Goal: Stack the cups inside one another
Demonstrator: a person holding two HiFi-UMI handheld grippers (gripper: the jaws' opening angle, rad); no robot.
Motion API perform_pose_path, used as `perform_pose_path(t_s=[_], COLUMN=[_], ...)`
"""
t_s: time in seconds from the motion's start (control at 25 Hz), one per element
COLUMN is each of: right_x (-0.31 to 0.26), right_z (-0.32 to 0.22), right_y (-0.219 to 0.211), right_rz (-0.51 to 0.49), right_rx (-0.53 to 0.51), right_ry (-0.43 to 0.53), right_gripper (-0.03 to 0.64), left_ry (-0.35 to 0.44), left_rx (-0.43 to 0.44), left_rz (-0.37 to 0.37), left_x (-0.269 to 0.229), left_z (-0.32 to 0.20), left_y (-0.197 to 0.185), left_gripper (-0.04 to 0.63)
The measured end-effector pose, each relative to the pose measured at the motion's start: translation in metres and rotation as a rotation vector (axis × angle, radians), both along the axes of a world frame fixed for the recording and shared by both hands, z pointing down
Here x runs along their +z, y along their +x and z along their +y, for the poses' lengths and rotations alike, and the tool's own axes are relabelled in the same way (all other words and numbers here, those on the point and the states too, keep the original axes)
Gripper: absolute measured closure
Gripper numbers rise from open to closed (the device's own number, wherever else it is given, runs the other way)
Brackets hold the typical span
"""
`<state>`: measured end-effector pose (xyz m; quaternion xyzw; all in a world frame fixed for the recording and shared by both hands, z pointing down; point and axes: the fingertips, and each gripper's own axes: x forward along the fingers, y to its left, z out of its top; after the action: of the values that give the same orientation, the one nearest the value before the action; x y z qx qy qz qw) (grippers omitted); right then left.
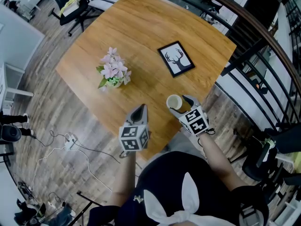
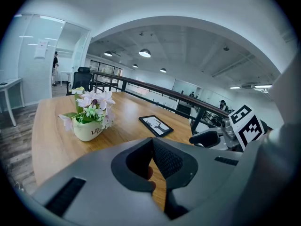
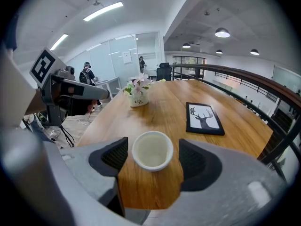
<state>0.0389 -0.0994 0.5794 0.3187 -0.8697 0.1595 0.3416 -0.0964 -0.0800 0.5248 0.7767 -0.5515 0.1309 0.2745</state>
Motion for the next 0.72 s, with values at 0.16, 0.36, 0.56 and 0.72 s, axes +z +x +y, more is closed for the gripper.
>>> perform_pose_path(t_s=[0.16,0.36,0.56,0.72], right_x=[-0.002,-0.013,-0.031,-0.046], right_z=[-0.002,-0.005,-0.014,-0.017], right_y=[0.002,0.005,0.008,0.009], right_rz=[-0.005,-0.021,-0.056,-0.073], right_rx=[0.005,0.029,0.070,0.081], right_ry=[0.006,0.051,0.119,0.165], right_gripper=[0.279,0.281,0.382,0.515], left_ry=[0.000,0.008,0.013,0.021], left_rx=[0.002,0.006,0.007,0.007], left_rz=[-0.001,-0.001,-0.001,0.000], left_x=[-0.001,-0.003,-0.005,-0.009], left_z=[-0.001,-0.001,-0.002,-0.002], left_y=[0.002,0.004,0.004,0.004], left_gripper=[0.580,0.580,0.580,0.580])
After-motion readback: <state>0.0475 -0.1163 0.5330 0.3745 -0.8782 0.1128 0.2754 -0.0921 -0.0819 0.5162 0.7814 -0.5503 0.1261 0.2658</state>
